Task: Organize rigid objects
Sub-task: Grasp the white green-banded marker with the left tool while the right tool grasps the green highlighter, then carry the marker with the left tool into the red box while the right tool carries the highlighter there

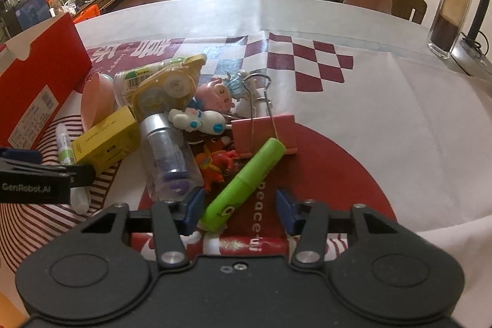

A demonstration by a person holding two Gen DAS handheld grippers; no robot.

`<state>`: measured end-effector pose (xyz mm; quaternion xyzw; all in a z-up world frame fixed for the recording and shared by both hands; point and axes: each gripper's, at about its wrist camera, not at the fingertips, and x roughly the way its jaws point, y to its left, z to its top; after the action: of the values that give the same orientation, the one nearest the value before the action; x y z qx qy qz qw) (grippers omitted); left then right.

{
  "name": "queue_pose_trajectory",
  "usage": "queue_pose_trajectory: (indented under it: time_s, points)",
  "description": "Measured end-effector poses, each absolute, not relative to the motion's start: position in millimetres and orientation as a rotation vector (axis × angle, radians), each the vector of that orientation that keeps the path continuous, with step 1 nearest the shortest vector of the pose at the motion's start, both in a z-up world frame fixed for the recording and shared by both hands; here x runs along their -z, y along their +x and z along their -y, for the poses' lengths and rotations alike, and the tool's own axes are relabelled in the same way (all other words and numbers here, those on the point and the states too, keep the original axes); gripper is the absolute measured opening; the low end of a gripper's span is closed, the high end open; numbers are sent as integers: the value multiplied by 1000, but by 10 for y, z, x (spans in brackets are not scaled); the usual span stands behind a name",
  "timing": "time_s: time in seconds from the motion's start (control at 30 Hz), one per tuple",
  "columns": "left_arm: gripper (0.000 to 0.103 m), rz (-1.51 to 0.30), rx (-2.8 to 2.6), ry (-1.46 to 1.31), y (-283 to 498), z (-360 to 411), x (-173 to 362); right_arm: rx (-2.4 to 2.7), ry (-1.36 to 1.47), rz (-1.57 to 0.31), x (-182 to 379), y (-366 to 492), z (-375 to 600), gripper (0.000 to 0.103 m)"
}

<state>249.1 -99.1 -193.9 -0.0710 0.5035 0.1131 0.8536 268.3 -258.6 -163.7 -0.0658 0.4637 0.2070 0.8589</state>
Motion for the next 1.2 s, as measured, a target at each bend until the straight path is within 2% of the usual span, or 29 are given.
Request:
queue_pose_trajectory:
  time_s: [0.07,0.17,0.3,0.4,0.6,1.2]
  points:
    - [77,-1068,-254,-155,2497,953,1960,-437,-136,-971,1642,2682,2581,43]
    - [68,-1067,-256,-144,2499,949,1947,-443,-123,-974,1632,2673,2583,32]
    - [45,-1061,-265,-140,2467,954,1916,-439,-81,-980,1600,2655,2638,21]
    - [37,-1057,-274,-154,2427,931,1895,-416,-61,-971,1566,2632,2707,17]
    - [20,-1042,-306,-136,2324,902,1854,-382,-14,-948,1480,2582,2863,15]
    - [18,-937,-276,-185,1901,767,1413,-433,62,-864,1009,2275,2904,15]
